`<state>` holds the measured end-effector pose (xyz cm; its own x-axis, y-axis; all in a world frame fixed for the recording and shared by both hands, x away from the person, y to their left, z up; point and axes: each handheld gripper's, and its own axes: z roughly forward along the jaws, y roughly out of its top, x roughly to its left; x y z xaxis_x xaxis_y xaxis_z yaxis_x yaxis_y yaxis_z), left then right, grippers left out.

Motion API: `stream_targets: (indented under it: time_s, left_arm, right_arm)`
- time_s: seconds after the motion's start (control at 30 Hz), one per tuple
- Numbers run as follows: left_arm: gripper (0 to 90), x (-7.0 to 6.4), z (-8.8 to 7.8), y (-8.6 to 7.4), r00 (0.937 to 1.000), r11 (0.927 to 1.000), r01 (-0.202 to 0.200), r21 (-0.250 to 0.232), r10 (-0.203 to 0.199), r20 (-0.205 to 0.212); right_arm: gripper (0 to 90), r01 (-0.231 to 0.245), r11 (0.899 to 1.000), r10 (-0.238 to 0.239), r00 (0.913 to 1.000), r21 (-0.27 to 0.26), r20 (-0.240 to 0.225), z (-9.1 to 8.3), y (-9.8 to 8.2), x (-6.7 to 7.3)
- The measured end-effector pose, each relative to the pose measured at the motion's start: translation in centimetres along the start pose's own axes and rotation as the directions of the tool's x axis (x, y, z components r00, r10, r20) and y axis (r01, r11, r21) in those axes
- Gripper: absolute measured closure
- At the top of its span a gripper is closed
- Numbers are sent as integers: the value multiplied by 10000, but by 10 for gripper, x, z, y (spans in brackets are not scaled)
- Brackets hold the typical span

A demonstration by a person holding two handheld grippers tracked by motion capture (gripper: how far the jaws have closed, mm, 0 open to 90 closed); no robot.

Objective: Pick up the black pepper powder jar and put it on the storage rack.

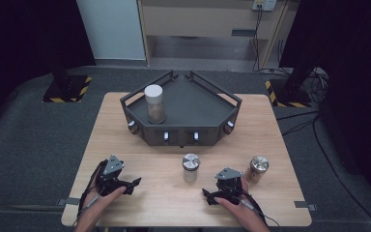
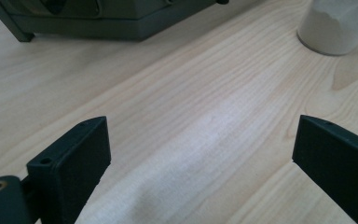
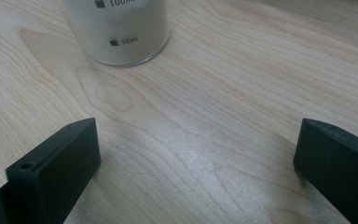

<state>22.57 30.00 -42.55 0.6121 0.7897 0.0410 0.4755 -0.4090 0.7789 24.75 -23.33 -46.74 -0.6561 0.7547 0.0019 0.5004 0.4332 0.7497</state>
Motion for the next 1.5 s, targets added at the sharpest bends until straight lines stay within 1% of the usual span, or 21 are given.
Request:
stream_targets:
  time_s: [0.13, 0.3, 0.4, 0.5, 0.57, 0.67, 0.73, 0.83, 1.0, 1.07, 1.13, 1.2, 1.27, 1.33, 1.5]
  left_arm:
    - [29, -8, 3, -3, 10000, 9996, -31, 295, 32, -34]
    - [28, -14, 4, -5, 10000, 9992, -35, 404, 35, 21]
    - [28, -16, 3, -8, 10000, 9993, 14, 383, -15, 16]
    - [27, -17, 4, -10, 9999, 9989, 86, 463, -82, -89]
    - [28, -15, 4, -13, 9993, 9984, 352, 439, -349, -92]
    - [28, -17, 6, -15, 9985, 9967, 399, 706, -370, -414]
    - [28, -15, 7, -17, 9977, 9955, 556, 765, -523, -443]
    - [28, -13, 8, -19, 9972, 9947, 623, 812, -587, -460]
    - [27, -13, 11, -20, 9967, 9933, 659, 946, -611, -528]
    - [23, -14, 13, -21, 9971, 9934, 574, 998, -520, -556]
    - [11, -13, 13, -22, 9966, 9934, 675, 930, -626, -542]
    - [11, -15, 14, -23, 9963, 9939, 627, 906, -570, -640]
    - [0, -14, 14, -22, 9956, 9933, 672, 938, -606, -713]
    - [0, -13, 15, -22, 9950, 9929, 734, 934, -664, -752]
    - [0, -14, 15, -22, 9949, 9929, 734, 938, -664, -762]
  right_arm:
    - [5, 1, 10000, -1, 10000, 2, 2, 0, 0, 0]
    - [4, 1, 10000, -1, 10000, 3, 2, 0, 0, 0]
    - [4, 0, 10000, 0, 10000, 2, 1, 0, 0, 0]
    - [4, 2, 10000, -2, 10000, 3, 2, 0, 0, 0]
    - [4, 3, 10000, -3, 10000, 2, 1, 0, 0, 0]
    - [5, 1, 10000, -1, 10000, 4, 1, 0, 0, 0]
    - [4, -3, 10000, 3, 10000, 6, 1, 0, 0, 0]
    - [4, -2, 10000, 2, 10000, 7, 3, 0, 0, 0]
    - [4, -2, 10000, 2, 10000, 8, 4, 0, 0, 0]
    - [4, -1, 10000, 1, 10000, 8, 4, 0, 0, 0]
    - [4, -1, 10000, 1, 10000, 8, 4, 0, 0, 0]
    - [4, -1, 10000, 1, 10000, 8, 3, 0, 0, 0]
    - [4, 0, 10000, 0, 10000, 9, 4, 0, 0, 0]
    - [5, -1, 10000, 1, 10000, 9, 4, 0, 0, 0]
    - [4, -18, 10000, 18, 10000, 22, 4, 0, 0, 0]
